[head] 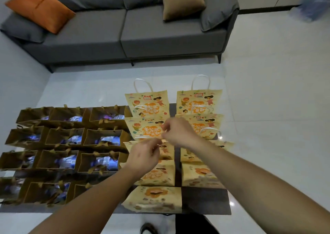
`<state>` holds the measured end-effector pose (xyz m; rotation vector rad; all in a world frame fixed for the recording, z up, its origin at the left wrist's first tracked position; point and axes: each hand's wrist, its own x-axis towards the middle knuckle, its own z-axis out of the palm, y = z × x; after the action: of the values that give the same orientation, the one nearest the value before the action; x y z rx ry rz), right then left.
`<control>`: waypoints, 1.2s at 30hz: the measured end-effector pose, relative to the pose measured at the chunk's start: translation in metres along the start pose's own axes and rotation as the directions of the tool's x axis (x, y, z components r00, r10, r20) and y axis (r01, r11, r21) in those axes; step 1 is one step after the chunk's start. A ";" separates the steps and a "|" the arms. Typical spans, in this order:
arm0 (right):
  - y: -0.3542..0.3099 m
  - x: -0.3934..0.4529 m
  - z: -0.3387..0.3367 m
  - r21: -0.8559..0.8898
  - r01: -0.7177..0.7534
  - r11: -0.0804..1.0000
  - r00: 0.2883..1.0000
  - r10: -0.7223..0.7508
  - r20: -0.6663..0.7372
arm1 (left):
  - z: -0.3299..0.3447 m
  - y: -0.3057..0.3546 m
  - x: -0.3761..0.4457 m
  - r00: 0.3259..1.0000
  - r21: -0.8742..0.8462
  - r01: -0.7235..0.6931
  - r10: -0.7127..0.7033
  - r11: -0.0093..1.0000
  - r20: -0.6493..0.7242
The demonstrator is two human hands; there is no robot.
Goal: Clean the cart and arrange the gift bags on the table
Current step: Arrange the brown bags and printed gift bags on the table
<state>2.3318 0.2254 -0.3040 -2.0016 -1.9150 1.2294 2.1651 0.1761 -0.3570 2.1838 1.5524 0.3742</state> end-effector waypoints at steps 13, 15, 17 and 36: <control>0.089 0.148 -0.136 -0.245 -0.199 0.949 0.948 0.124 -0.292 | -0.007 0.019 0.102 0.983 0.227 0.131 -0.096 0.965 -0.159; 0.099 0.154 -0.128 -0.194 -0.245 0.950 0.934 0.179 -0.308 | -0.019 0.005 0.116 0.980 0.391 0.195 -0.161 0.900 -0.118; 0.106 0.153 -0.115 -0.124 -0.242 0.962 0.925 0.190 -0.330 | -0.028 -0.011 0.130 0.960 0.436 0.276 -0.264 0.857 -0.089; 0.010 0.051 -0.189 0.204 -0.035 0.978 0.733 0.164 -0.661 | -0.115 0.009 0.139 0.976 0.196 0.200 -0.177 0.960 -0.128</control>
<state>2.4481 0.3510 -0.2078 -2.0699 -1.2981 0.5156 2.1673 0.3262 -0.2569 2.1726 1.9204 0.2863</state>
